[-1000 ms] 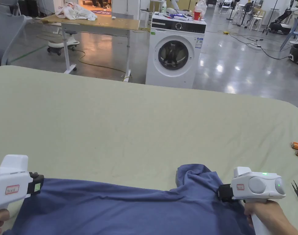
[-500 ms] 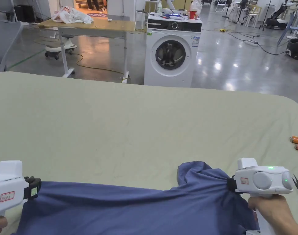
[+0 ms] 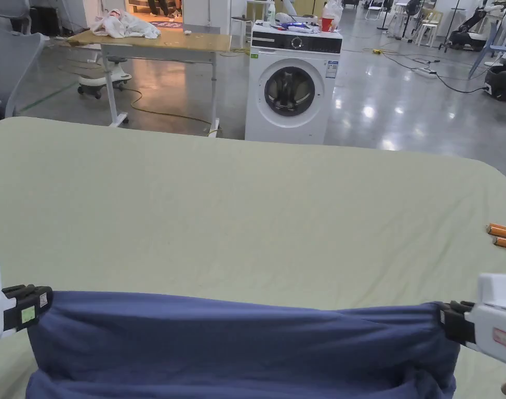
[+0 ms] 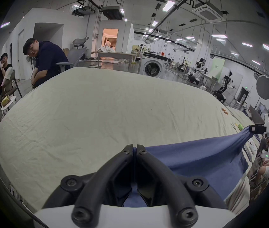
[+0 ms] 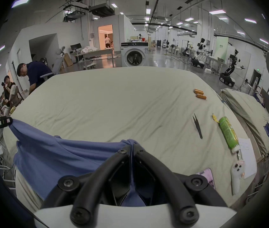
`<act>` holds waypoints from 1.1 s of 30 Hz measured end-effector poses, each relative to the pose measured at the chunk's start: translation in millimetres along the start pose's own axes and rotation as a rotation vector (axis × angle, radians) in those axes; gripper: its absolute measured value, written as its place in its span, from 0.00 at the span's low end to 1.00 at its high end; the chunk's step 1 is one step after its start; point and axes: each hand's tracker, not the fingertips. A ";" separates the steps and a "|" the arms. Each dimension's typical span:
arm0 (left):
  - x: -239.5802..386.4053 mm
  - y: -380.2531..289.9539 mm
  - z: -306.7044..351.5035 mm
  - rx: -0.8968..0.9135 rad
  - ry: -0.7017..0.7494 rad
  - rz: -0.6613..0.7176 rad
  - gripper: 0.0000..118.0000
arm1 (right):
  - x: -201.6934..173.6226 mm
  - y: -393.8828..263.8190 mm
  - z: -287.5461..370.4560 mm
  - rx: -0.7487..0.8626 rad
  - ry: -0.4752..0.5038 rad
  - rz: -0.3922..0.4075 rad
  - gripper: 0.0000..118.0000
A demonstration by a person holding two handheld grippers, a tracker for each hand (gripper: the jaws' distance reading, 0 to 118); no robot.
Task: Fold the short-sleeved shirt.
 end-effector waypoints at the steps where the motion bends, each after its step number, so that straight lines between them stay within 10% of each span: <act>1: -0.9 -6.5 7.1 0.001 -0.003 0.003 0.00 | -1.2 -7.6 8.6 0.000 -0.003 0.006 0.01; 26: 7.7 -140.7 31.8 -0.343 0.092 -0.094 0.00 | -10.4 -162.5 11.2 -0.316 -0.082 0.020 0.02; 28: 9.7 -135.9 32.0 -0.351 0.096 -0.099 0.06 | -11.8 -159.8 13.3 -0.320 -0.089 0.027 0.15; 31: 14.8 -126.9 38.6 -0.318 0.108 -0.092 0.20 | -14.4 -149.4 27.9 -0.308 -0.184 0.080 0.61; 33: 21.2 -115.8 41.9 -0.247 0.126 -0.080 0.32 | -12.8 -139.9 40.7 -0.269 -0.215 0.039 0.61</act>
